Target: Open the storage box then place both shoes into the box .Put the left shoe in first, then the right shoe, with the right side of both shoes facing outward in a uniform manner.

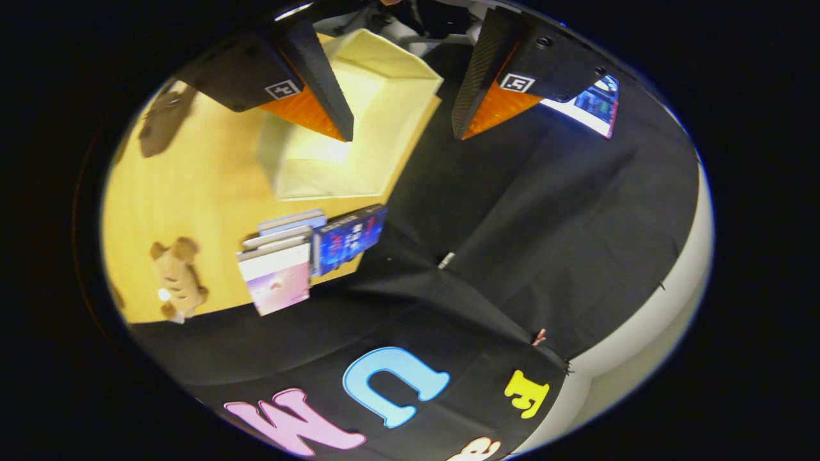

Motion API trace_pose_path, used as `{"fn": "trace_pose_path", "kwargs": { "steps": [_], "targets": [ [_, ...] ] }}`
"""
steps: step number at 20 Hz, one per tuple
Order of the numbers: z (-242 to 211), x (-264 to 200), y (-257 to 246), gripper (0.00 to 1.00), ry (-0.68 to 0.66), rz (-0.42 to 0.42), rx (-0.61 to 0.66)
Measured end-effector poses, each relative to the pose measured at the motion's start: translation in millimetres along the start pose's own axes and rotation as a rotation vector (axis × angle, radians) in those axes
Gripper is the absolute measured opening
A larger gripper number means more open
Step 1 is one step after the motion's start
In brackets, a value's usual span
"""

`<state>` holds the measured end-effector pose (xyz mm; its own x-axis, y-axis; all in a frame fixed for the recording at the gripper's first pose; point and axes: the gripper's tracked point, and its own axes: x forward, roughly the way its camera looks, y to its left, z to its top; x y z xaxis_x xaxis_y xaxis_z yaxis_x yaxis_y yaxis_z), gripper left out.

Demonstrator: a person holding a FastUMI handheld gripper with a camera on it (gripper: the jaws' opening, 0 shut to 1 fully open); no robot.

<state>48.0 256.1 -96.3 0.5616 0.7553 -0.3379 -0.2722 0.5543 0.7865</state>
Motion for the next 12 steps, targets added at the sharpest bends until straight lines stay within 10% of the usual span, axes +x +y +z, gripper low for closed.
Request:
{"fn": "trace_pose_path", "kwargs": {
  "steps": [12],
  "targets": [
    [-94.4, -108.6, -191.2, 0.97, 0.2, -0.559, -0.136]
  ]
}}
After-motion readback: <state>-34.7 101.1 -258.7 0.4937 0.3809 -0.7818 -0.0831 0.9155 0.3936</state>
